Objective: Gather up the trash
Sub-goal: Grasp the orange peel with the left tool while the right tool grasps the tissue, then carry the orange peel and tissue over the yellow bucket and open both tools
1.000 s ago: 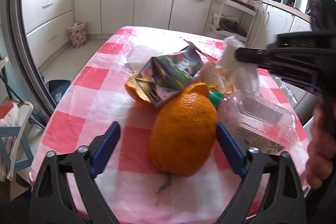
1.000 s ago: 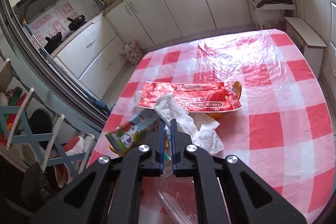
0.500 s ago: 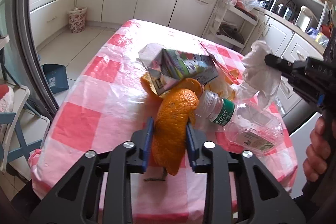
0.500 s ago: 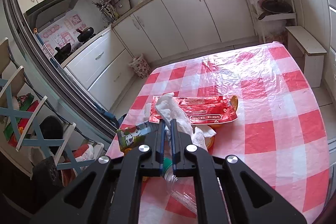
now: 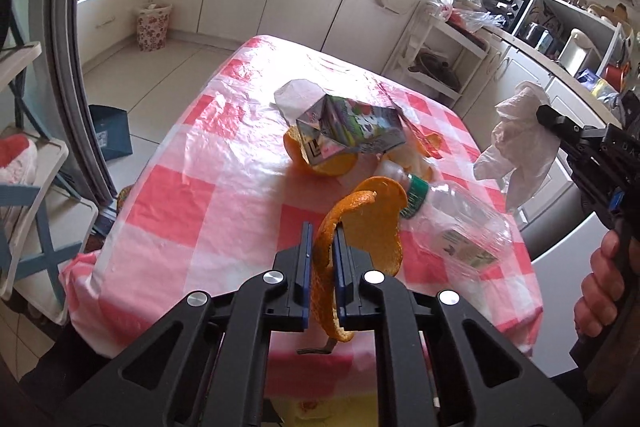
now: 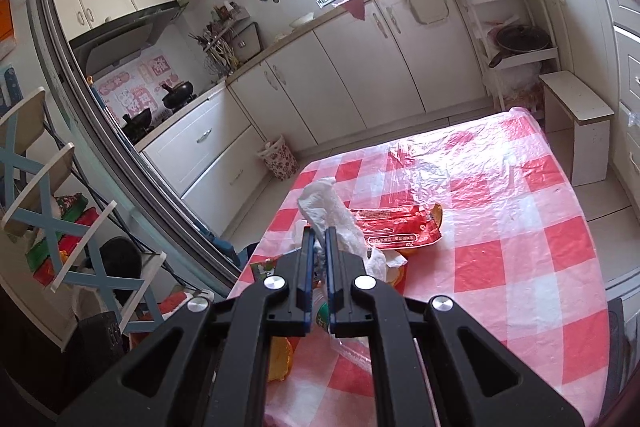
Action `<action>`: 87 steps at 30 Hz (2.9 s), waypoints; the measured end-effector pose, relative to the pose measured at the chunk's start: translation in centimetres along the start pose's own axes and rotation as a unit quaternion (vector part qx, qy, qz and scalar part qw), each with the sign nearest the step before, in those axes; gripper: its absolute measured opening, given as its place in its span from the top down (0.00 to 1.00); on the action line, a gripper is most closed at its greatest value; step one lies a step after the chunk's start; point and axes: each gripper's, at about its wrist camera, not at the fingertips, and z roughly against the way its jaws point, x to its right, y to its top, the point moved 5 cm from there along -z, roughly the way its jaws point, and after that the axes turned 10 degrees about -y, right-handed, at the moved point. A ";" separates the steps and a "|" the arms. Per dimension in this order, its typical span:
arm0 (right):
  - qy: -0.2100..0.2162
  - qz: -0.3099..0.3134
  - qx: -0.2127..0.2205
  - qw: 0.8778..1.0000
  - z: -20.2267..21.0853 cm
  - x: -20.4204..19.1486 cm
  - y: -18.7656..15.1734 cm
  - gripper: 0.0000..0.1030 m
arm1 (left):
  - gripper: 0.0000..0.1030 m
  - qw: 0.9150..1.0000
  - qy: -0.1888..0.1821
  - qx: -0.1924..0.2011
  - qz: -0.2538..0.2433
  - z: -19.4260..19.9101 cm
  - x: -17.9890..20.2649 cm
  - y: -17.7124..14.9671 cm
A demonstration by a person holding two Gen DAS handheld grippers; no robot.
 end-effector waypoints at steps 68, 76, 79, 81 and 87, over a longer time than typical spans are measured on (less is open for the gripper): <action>-0.065 -0.107 -0.163 0.979 8.4 3.9 -19.6 0.61 | 0.62 0.994 -0.010 -0.087 -0.059 6.7 5.9 -14.6; -0.078 -0.088 -0.156 0.981 8.2 3.6 -19.6 0.58 | 0.54 0.996 0.009 -0.062 -0.063 7.5 5.4 -14.0; -0.081 -0.084 -0.155 0.981 8.2 3.5 -19.6 0.57 | 0.51 0.997 0.014 -0.058 -0.058 7.6 5.0 -13.9; -0.083 -0.082 -0.154 0.981 8.3 3.4 -19.6 0.55 | 0.50 0.997 0.017 -0.056 -0.054 7.7 4.8 -13.8; -0.088 -0.078 -0.152 0.981 8.3 3.4 -19.7 0.54 | 0.48 0.997 0.021 -0.052 -0.055 7.8 4.7 -13.8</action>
